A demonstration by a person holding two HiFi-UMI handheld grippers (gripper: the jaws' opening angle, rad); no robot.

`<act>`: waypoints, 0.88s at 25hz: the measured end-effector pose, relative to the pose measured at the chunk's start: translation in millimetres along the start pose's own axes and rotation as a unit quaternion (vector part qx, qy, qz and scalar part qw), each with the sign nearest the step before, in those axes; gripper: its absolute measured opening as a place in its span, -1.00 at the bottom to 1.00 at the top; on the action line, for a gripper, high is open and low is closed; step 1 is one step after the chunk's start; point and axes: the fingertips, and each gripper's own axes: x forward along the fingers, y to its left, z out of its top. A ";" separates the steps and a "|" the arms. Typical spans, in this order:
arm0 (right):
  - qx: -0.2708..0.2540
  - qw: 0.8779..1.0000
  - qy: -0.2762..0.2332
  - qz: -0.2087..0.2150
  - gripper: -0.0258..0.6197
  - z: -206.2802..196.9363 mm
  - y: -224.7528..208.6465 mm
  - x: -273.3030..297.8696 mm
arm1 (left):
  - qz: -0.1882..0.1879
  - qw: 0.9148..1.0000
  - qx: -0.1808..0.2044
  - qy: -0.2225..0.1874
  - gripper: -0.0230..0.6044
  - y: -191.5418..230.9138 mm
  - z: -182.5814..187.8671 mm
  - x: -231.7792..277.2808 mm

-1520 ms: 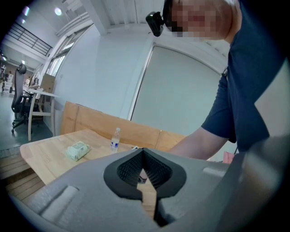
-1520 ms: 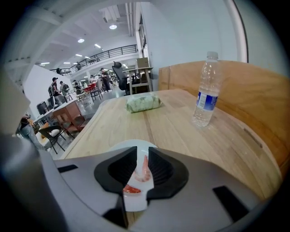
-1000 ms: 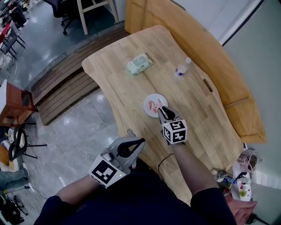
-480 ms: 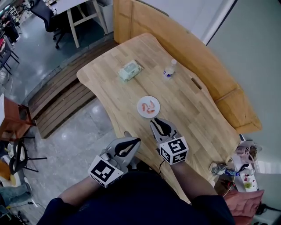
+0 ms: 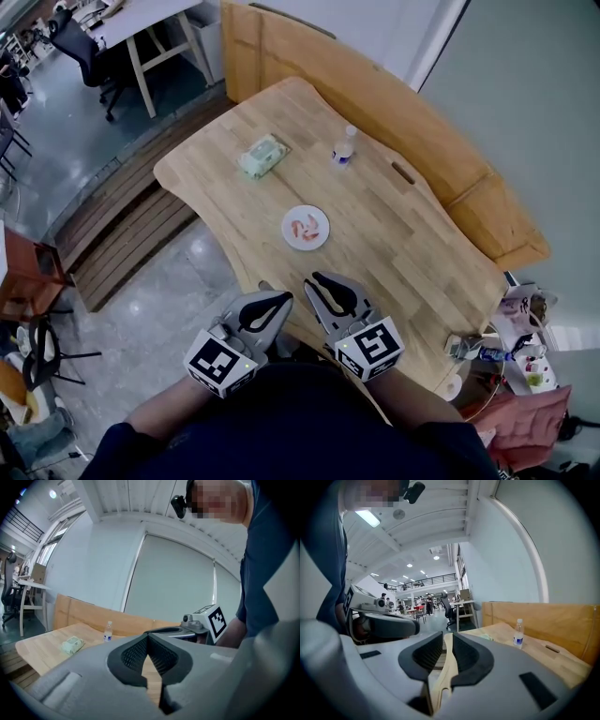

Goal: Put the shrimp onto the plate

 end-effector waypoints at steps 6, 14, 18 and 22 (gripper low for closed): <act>-0.017 1.000 -0.021 0.013 -0.74 17.0 16.7 -13.0 | -0.010 1.000 0.012 -0.004 -0.91 -4.8 6.9 2.7; -0.018 0.999 -0.036 0.022 -0.86 21.1 30.5 -17.7 | -0.015 1.000 0.020 -0.006 -0.91 -7.9 10.3 4.7; -0.024 0.999 -0.042 0.024 -0.89 22.3 31.7 -18.0 | -0.013 1.000 0.014 -0.004 -0.91 -6.5 8.7 5.2; -0.026 0.998 -0.045 0.024 -0.89 23.7 32.0 -17.8 | -0.016 1.000 0.021 -0.005 -0.91 -6.5 9.4 5.4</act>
